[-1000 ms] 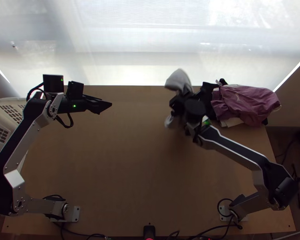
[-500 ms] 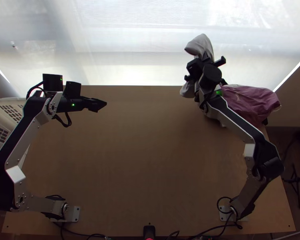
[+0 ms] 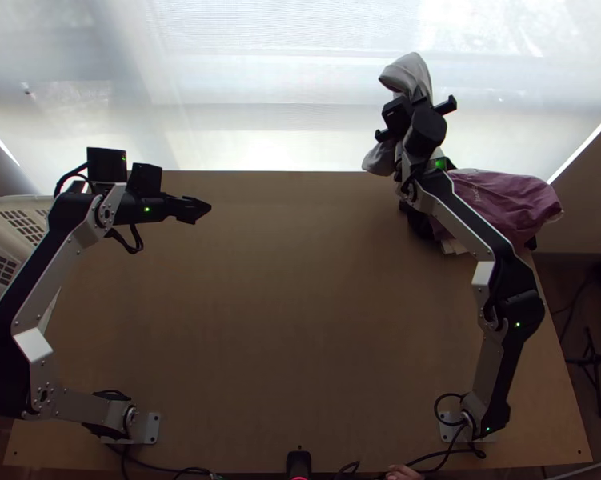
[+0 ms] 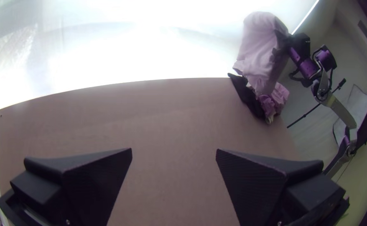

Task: Fold the t-shirt

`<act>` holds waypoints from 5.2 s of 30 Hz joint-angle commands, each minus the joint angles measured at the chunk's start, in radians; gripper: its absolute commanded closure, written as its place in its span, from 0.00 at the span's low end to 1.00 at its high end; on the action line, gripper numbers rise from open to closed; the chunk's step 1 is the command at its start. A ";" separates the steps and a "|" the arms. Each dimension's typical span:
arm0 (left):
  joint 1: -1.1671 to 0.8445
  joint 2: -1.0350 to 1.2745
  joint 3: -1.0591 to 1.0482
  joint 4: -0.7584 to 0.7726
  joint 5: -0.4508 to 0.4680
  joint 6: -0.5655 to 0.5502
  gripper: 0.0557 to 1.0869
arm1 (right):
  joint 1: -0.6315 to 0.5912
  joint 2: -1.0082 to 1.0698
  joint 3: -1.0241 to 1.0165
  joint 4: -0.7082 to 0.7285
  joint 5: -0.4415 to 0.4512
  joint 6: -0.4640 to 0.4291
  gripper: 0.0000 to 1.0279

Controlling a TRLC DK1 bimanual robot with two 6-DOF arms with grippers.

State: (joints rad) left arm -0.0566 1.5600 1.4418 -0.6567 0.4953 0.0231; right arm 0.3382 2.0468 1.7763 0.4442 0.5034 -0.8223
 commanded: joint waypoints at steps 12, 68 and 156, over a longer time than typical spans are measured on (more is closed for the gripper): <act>-0.026 0.018 -0.032 -0.003 -0.029 0.028 0.05 | -0.284 -0.082 -0.012 -0.466 -0.189 0.588 0.97; -0.129 -0.057 -0.112 0.014 -0.138 0.064 0.05 | -0.550 -0.415 -0.380 -0.495 -0.715 0.572 0.97; -0.190 -0.871 -0.916 0.763 -0.640 0.215 0.05 | -0.752 -1.472 -1.401 -0.110 -0.614 0.437 0.04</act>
State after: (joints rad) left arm -0.2249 0.9798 0.9024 -0.2256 -0.0353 0.1658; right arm -0.4583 0.8932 0.6968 0.2867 -0.1509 -0.3470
